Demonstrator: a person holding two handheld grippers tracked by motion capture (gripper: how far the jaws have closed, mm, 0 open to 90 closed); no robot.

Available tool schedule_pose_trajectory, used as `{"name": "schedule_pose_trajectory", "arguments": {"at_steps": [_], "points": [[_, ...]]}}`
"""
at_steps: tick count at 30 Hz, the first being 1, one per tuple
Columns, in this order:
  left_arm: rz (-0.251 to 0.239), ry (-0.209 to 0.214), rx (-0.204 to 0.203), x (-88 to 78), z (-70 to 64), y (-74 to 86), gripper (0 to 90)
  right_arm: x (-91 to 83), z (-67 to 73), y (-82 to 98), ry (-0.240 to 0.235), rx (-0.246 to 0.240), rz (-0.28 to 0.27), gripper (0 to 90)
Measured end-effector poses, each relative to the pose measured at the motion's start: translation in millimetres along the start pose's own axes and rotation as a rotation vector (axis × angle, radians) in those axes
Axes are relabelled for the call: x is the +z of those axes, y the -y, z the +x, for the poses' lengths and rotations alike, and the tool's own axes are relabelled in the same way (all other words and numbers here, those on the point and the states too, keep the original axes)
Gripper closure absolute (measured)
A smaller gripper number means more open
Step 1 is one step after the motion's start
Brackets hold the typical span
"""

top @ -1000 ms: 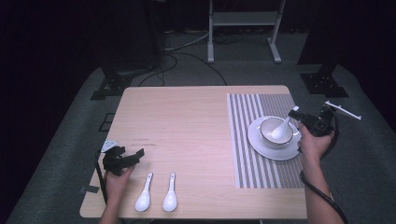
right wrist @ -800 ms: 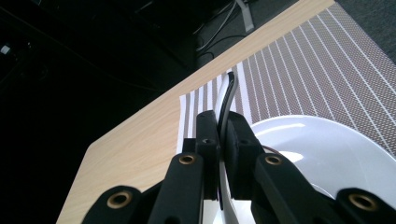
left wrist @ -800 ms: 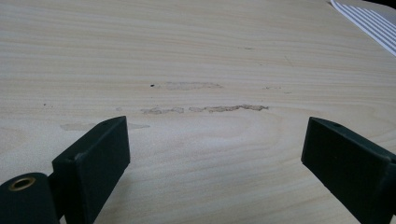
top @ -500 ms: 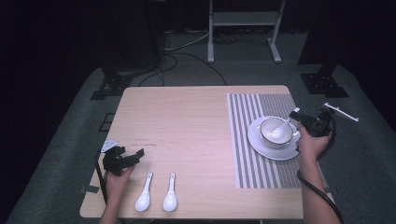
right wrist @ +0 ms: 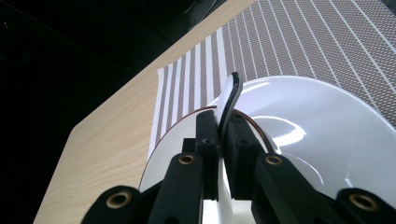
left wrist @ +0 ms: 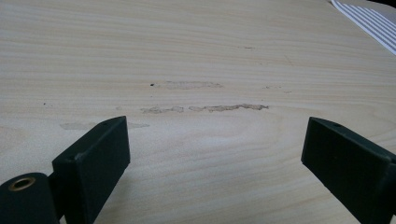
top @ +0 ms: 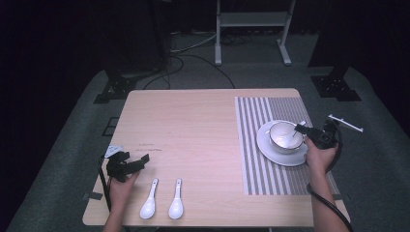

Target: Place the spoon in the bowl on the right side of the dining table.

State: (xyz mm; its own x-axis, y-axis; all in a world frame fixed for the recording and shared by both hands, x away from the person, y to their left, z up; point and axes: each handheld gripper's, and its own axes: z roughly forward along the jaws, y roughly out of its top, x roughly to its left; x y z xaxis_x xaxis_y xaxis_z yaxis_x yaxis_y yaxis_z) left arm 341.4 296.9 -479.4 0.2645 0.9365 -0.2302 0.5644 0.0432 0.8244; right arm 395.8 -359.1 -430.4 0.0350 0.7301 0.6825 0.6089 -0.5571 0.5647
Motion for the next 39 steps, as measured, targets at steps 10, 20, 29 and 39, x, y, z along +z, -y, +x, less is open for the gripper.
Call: {"name": "schedule_pose_trajectory", "arguments": {"at_steps": [10, 20, 29, 39], "points": [[0.000, -0.001, 0.001, 0.0, -0.1, 0.0, 6.7, -6.8, -7.8, -2.2, -0.009, -0.009, 0.003, 80.8], [0.002, -0.002, 0.000, -0.1, 0.0, -0.1, 6.6, -12.9, -15.8, -1.0, -0.015, -0.010, -0.012, 71.9], [0.002, -0.003, 0.001, -0.1, -0.1, -0.1, 6.7, -14.5, -26.2, 2.0, -0.027, 0.020, -0.018, 70.4], [0.002, -0.004, 0.001, -0.1, -0.1, -0.1, 6.7, -18.2, -27.2, 4.9, -0.056, 0.023, -0.021, 69.2]]}}
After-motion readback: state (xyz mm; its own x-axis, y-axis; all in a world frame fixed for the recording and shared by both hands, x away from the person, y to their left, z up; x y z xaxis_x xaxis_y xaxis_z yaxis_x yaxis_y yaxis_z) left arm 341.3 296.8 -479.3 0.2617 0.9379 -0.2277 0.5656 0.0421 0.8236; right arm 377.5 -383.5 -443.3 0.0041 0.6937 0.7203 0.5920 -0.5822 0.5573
